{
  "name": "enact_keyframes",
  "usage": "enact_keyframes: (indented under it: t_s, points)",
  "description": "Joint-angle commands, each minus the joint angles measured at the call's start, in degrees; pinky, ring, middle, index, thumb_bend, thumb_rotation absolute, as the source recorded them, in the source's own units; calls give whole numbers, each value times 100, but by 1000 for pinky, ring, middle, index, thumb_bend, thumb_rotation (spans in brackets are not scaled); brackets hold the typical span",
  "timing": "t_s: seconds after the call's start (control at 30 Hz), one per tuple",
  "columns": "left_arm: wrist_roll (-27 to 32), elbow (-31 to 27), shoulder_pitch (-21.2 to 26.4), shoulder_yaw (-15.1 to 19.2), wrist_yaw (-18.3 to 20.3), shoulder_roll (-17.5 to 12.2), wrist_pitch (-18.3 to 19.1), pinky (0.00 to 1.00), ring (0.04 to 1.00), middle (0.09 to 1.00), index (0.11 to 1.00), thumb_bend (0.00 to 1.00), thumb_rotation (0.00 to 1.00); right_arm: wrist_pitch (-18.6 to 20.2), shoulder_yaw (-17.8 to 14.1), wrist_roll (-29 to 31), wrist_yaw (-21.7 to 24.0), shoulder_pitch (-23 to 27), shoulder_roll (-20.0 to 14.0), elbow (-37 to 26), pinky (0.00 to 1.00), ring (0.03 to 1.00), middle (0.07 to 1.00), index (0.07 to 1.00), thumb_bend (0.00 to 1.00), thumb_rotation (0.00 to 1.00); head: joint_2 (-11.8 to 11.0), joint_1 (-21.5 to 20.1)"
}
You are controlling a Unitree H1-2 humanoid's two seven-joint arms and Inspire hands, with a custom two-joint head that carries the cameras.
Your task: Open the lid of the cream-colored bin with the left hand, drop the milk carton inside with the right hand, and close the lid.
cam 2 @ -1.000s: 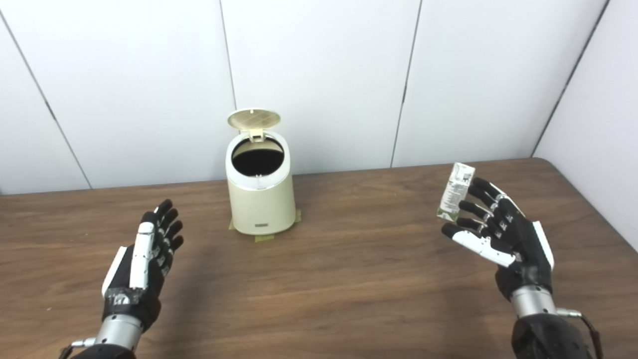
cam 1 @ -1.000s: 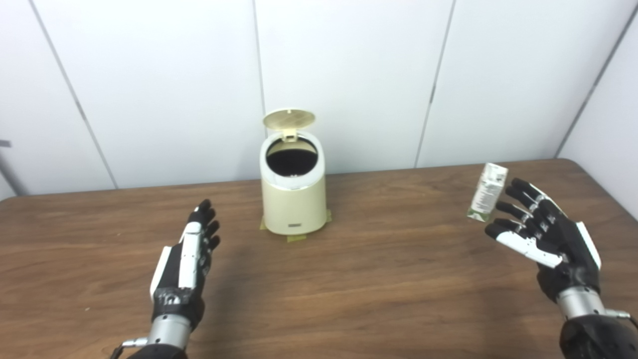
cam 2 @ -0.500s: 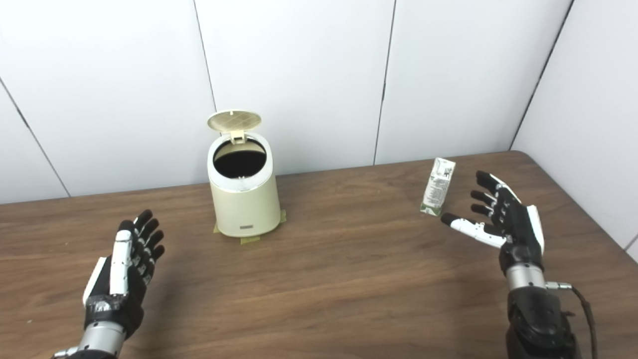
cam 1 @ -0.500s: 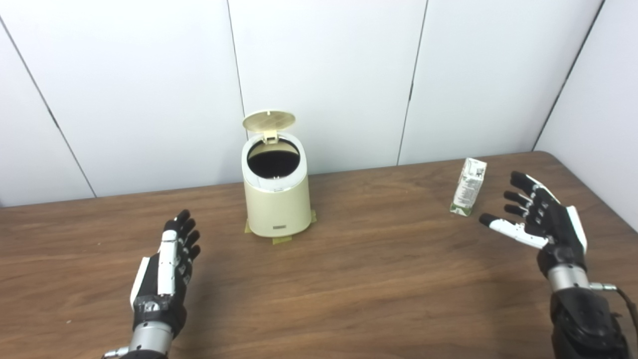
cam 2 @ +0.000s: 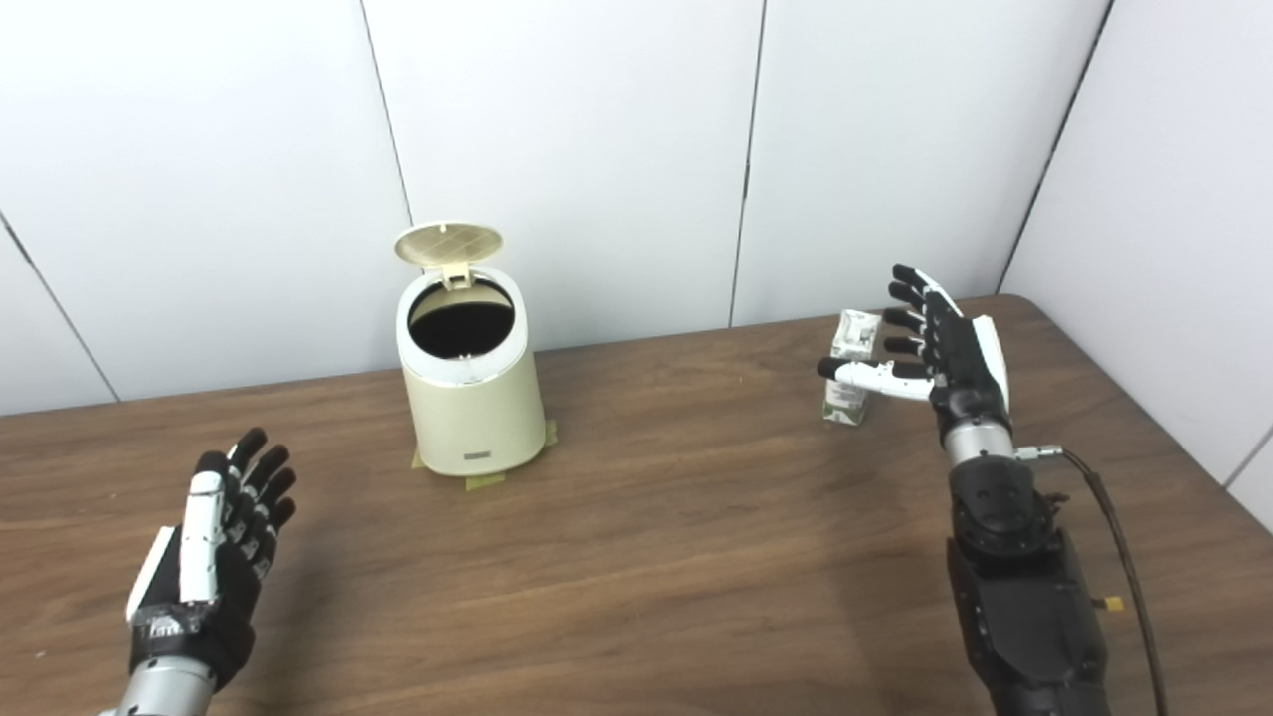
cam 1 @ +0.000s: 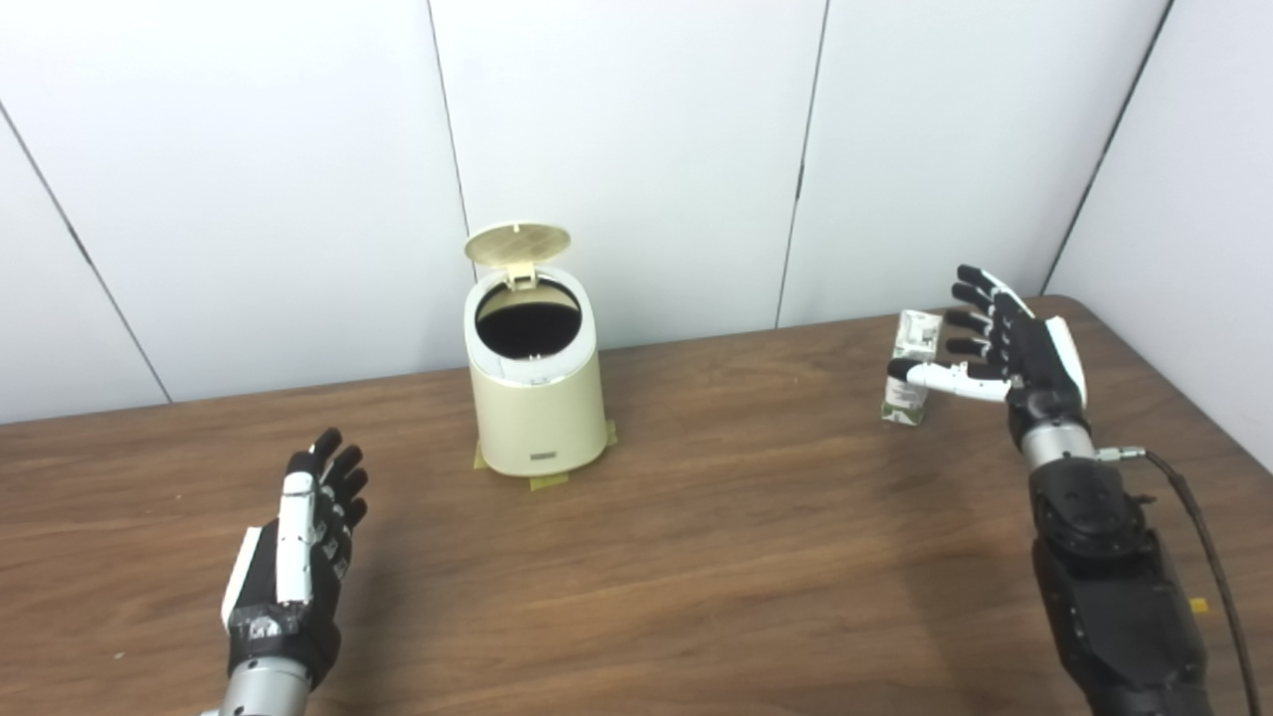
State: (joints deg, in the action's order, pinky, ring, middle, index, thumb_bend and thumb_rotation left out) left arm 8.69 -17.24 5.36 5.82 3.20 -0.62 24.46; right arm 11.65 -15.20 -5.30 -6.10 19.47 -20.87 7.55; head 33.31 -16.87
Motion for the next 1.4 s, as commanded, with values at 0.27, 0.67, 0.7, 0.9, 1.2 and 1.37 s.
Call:
enact_keyframes:
  t_s: [0.27, 0.67, 0.7, 0.9, 1.2, 1.37]
  points:
    - [347, -181, 185, 59, 61, -132, -99, 1000, 993, 979, 1000, 443, 1000, -45, 132, -290, -177, 488, -199, 165, 544, 789, 924, 891, 951, 71, -29, -51]
    - [490, -206, 179, 49, 36, -199, -159, 1000, 991, 975, 1000, 449, 1000, -118, 223, -544, -221, 633, -423, 449, 829, 896, 899, 886, 977, 144, -36, -56]
    - [500, -218, 178, 47, 31, -201, -143, 1000, 990, 975, 1000, 448, 1000, -127, 219, -524, -212, 641, -436, 475, 828, 895, 897, 886, 977, 145, -36, -56]
    - [517, -234, 170, 44, 28, -231, -122, 1000, 1000, 983, 1000, 451, 1000, -105, 145, -413, -198, 643, -457, 379, 767, 872, 890, 875, 994, 152, -29, -64]
    - [504, -219, 160, 2, 15, -237, -138, 1000, 1000, 983, 1000, 431, 1000, 11, 126, -352, -35, 549, -534, 36, 750, 880, 893, 881, 990, 186, -9, -52]
    - [548, -244, 148, -4, 33, -245, -130, 1000, 999, 982, 1000, 436, 1000, 57, 156, -320, -1, 585, -521, 192, 725, 876, 891, 872, 997, 157, 10, -35]
